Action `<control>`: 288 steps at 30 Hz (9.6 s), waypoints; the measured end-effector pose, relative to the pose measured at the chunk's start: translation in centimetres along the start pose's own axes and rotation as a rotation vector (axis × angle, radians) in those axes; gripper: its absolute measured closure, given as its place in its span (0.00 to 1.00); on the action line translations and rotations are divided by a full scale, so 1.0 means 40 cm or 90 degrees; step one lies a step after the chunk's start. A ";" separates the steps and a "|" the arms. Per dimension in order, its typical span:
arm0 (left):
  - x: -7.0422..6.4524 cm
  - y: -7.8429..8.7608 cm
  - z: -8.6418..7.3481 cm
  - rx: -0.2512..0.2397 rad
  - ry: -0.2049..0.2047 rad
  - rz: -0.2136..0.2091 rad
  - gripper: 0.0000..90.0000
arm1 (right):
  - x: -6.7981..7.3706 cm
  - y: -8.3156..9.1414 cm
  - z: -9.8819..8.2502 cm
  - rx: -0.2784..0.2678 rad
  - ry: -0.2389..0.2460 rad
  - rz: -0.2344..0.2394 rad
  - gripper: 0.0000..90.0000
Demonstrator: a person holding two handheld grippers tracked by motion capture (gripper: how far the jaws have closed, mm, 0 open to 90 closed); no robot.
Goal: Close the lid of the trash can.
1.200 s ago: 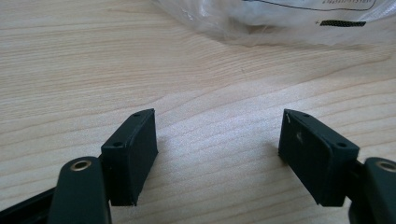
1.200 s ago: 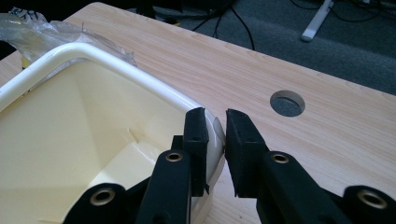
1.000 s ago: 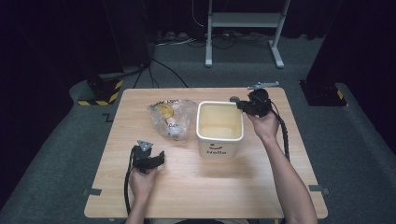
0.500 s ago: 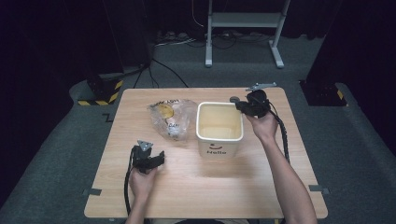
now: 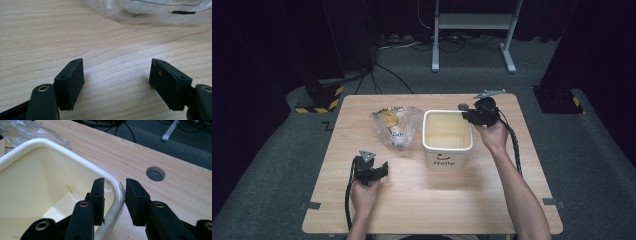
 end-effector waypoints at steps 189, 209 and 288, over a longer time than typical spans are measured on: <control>-0.002 0.000 0.000 -0.002 0.002 0.001 0.32 | -0.046 0.196 -0.348 -0.137 -0.113 0.025 0.55; -0.002 0.000 0.000 -0.002 0.002 0.001 0.32 | -0.040 0.152 -0.387 -0.104 -0.112 0.018 0.55; -0.004 0.001 -0.001 -0.002 0.004 0.000 0.32 | -0.103 0.020 -0.456 0.010 -0.053 -0.122 0.42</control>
Point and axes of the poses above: each handheld gripper's, and its own axes: y roughly backward along the jaws, z roughly out of its top, x roughly to its left, the point moved 7 cm from there along -y, roughly forward along the jaws, and after that the axes turned 3 degrees about -y, right-handed, at the moved point
